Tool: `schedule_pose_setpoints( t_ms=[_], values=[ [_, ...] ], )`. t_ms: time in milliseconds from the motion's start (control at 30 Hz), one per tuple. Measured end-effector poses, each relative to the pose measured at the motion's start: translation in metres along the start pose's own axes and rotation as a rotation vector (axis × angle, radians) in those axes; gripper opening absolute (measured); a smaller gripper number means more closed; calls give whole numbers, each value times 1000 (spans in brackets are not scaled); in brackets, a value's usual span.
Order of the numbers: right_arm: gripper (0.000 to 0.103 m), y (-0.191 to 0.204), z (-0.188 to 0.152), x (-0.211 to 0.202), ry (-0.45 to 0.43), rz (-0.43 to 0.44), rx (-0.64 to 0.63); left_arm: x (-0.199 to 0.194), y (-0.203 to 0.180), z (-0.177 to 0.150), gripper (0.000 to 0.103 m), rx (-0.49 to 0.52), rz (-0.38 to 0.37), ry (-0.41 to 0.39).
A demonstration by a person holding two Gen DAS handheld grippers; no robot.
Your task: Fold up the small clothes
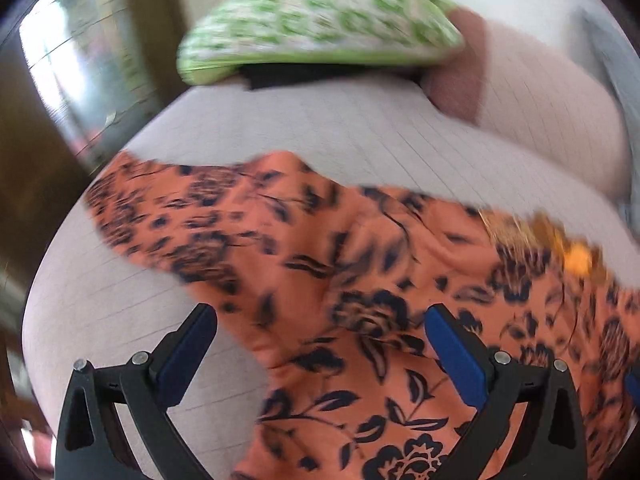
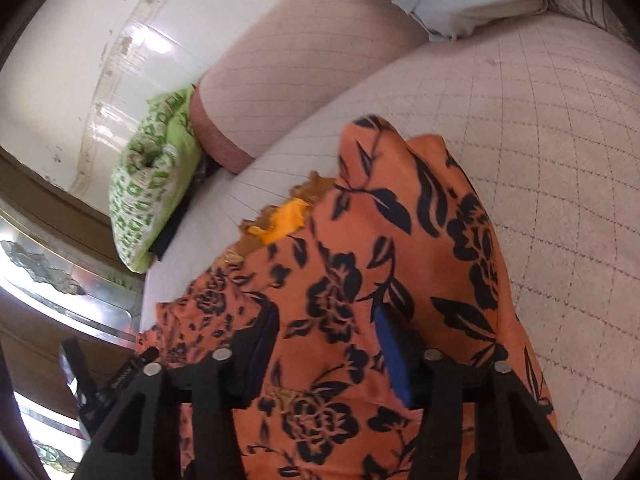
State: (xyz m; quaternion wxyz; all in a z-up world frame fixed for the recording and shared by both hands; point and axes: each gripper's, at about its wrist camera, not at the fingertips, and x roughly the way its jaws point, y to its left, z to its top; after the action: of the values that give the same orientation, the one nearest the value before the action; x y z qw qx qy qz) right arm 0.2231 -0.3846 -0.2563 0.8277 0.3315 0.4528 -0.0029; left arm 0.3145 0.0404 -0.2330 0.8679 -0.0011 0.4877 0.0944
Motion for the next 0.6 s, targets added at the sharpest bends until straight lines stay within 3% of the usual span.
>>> schedule_pose_setpoints(
  t_ms=[67, 100, 133, 167, 200, 333, 400, 533, 600],
  values=[
    [31, -23, 9, 10, -23, -139, 33, 18, -11, -2, 103, 58, 49, 36],
    [12, -36, 14, 13, -22, -145, 58, 28, -14, -3, 103, 79, 83, 61],
    [2, -52, 19, 15, -7, -132, 104, 36, -15, -3, 103, 86, 97, 90],
    [0, -64, 25, 15, 0, -92, 141, 38, -13, -3, 103, 69, 85, 99],
    [0, -68, 29, 13, -9, -92, 145, 35, -10, -1, 103, 48, 74, 102],
    [0, -65, 43, -7, -146, -245, 75, 22, -8, 1, 103, 61, 99, 65],
    [6, -64, 49, -17, -178, -222, 81, 23, -9, -1, 103, 63, 113, 87],
    [8, -47, 58, -34, -287, -175, 23, 29, -6, -6, 103, 51, 105, 118],
    [8, -40, 64, -31, -245, -82, -24, 27, -8, -8, 103, 63, 108, 109]
  ],
)
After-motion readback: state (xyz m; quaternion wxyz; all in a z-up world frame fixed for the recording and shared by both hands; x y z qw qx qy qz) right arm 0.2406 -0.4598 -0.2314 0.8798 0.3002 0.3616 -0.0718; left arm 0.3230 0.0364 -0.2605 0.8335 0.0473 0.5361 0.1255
